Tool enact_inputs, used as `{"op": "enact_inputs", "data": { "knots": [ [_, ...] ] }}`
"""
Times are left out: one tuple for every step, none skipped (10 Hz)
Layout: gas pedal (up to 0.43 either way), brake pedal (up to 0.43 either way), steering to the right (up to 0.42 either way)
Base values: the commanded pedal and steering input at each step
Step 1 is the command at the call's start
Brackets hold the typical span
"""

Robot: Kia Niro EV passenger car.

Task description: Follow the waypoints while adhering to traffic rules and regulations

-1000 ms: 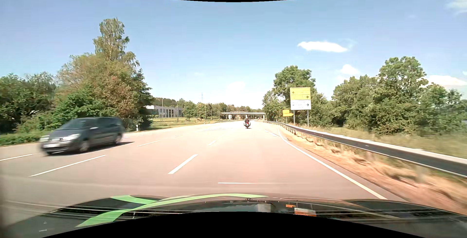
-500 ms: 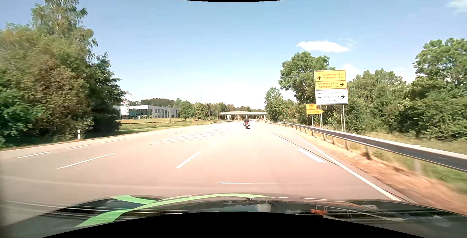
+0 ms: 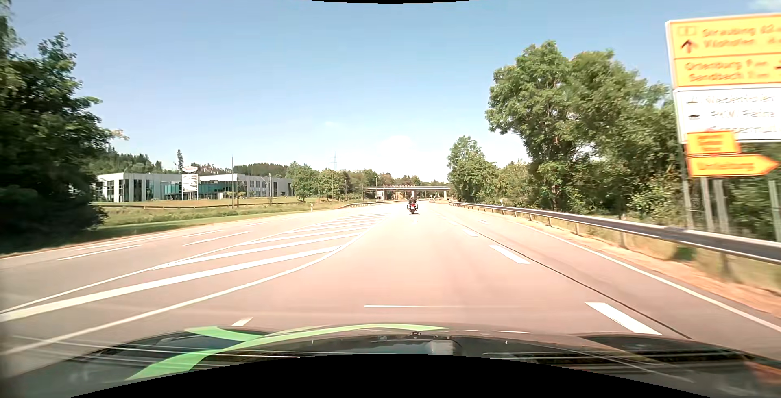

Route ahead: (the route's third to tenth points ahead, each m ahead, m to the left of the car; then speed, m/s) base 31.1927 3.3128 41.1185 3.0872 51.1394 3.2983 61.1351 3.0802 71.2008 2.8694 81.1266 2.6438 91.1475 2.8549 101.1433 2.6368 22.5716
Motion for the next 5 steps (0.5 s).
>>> {"op": "enact_inputs", "data": {
  "knots": [
    [0.228, 0.0, -0.005],
    [0.228, 0.0, -0.005],
    [0.228, 0.0, -0.005],
    [0.228, 0.0, -0.004],
    [0.228, 0.0, -0.004]
  ]
}}
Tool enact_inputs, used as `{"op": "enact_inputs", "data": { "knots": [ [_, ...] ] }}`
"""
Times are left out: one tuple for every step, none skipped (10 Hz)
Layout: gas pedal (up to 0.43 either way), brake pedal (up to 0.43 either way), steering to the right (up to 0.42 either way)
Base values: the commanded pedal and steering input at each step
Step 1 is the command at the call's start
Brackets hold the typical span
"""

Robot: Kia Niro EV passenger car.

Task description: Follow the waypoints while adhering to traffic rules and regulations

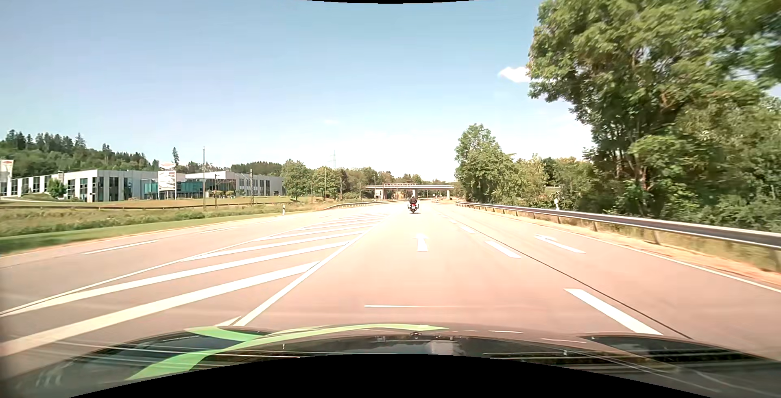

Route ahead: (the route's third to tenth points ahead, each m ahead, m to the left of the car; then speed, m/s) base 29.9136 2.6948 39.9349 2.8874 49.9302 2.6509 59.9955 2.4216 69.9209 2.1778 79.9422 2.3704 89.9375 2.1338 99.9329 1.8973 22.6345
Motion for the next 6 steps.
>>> {"op": "enact_inputs", "data": {
  "knots": [
    [0.22, 0.0, -0.004],
    [0.197, 0.0, -0.004],
    [0.197, 0.0, -0.004],
    [0.197, 0.0, -0.003],
    [0.209, 0.0, -0.003],
    [0.22, 0.0, -0.001]
  ]
}}
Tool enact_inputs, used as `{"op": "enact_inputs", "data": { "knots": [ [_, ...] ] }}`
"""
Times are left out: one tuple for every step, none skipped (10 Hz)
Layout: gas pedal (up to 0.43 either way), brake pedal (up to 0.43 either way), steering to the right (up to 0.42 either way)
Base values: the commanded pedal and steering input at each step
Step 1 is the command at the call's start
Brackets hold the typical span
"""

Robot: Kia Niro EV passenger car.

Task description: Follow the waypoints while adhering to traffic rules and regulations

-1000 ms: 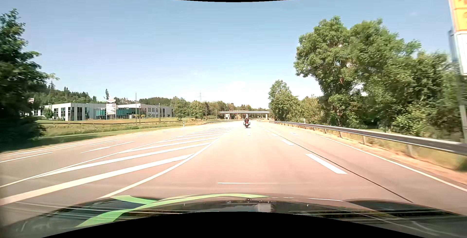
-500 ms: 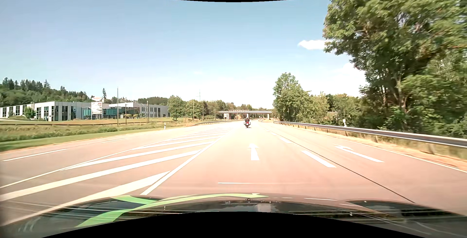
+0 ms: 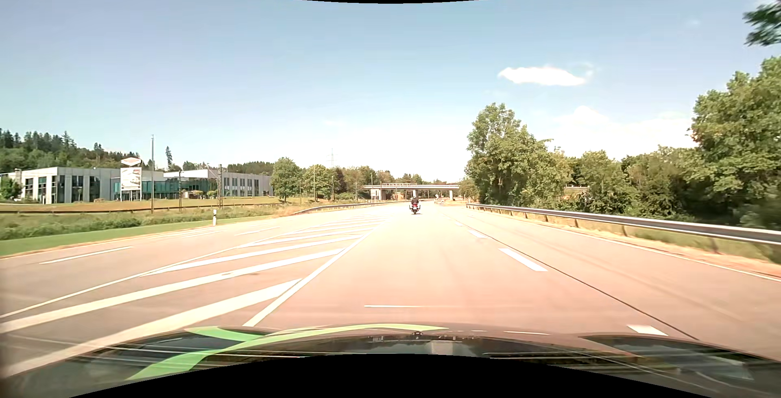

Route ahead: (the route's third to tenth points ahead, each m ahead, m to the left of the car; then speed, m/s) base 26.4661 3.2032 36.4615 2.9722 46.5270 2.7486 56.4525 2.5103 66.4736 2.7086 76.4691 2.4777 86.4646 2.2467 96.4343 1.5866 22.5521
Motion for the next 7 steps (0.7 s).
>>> {"op": "enact_inputs", "data": {
  "knots": [
    [0.228, 0.0, 0.0],
    [0.248, 0.0, 0.0],
    [0.248, 0.0, 0.0],
    [0.26, 0.0, 0.0],
    [0.26, 0.0, 0.001],
    [0.24, 0.0, 0.0],
    [0.209, 0.0, 0.0]
  ]
}}
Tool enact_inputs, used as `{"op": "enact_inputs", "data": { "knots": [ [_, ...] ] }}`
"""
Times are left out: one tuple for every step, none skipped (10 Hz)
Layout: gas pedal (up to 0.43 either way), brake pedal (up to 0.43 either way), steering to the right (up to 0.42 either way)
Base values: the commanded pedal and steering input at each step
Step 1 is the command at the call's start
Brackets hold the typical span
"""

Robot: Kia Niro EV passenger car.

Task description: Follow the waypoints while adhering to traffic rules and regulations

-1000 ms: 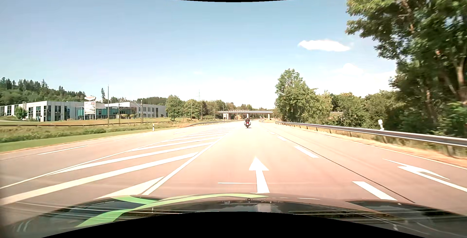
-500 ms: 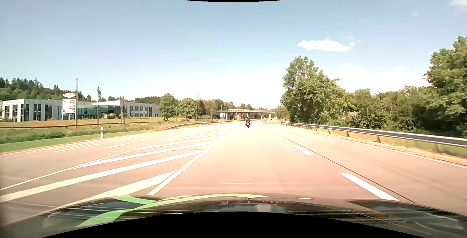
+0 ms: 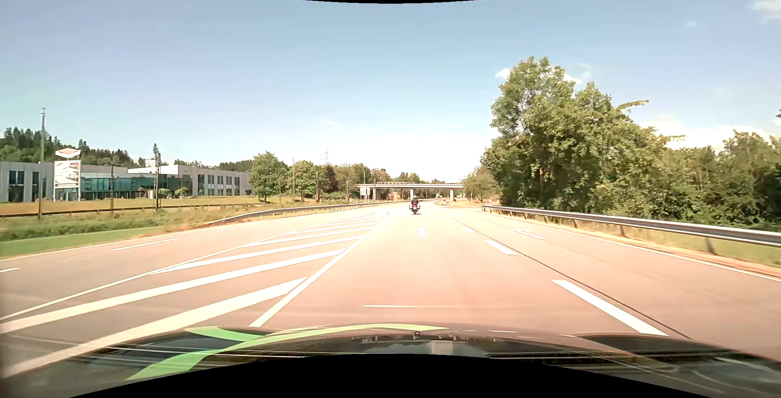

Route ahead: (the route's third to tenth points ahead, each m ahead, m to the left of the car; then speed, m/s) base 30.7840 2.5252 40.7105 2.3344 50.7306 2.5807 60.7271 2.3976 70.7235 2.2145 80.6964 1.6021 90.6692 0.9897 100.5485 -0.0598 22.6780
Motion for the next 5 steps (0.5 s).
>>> {"op": "enact_inputs", "data": {
  "knots": [
    [0.209, 0.0, 0.001],
    [0.209, 0.0, 0.001],
    [0.22, 0.0, 0.002],
    [0.22, 0.0, 0.001],
    [0.248, 0.0, 0.002]
  ]
}}
